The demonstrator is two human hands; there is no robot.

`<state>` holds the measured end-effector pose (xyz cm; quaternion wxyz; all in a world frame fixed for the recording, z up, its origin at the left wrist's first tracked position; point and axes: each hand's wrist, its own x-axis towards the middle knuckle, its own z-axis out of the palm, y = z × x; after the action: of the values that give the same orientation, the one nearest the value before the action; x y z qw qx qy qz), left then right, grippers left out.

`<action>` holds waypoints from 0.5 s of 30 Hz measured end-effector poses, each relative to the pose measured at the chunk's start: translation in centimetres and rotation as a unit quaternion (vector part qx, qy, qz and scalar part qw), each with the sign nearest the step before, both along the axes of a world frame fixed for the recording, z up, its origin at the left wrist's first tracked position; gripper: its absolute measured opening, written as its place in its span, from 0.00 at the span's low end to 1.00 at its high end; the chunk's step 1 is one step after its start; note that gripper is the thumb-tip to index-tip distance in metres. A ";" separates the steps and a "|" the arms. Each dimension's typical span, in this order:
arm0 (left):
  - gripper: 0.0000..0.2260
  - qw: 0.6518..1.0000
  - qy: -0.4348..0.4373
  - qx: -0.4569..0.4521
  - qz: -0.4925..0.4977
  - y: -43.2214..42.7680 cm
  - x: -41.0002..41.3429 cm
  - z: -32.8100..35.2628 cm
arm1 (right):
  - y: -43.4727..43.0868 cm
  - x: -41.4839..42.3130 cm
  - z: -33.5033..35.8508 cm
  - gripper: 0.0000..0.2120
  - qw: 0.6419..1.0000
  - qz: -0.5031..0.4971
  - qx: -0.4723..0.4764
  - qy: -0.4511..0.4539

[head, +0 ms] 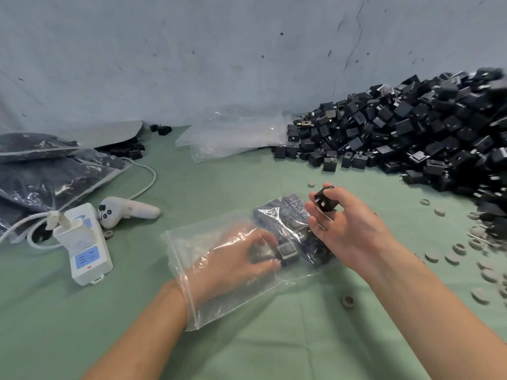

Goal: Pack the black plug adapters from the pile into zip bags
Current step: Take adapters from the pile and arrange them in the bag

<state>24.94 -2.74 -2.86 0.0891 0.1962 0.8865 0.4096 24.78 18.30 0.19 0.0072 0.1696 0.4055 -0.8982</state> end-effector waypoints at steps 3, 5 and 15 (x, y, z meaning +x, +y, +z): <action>0.12 0.991 0.040 -0.130 0.022 0.2 -0.6 -0.3 | 0.0 0.0 0.1 0.03 1.000 -0.002 -0.002 -0.002; 0.12 0.990 0.041 -0.132 0.034 0.6 -0.6 -0.6 | 0.0 0.0 0.1 0.04 1.000 -0.003 -0.005 -0.005; 0.19 0.984 0.053 -0.167 0.010 1.3 -0.9 -0.9 | -0.1 0.0 -0.1 0.04 1.000 -0.008 0.015 -0.010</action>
<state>24.07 -1.46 -3.71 0.0691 0.1915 0.9478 0.2453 24.74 18.24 0.12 0.0016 0.1819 0.4173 -0.8904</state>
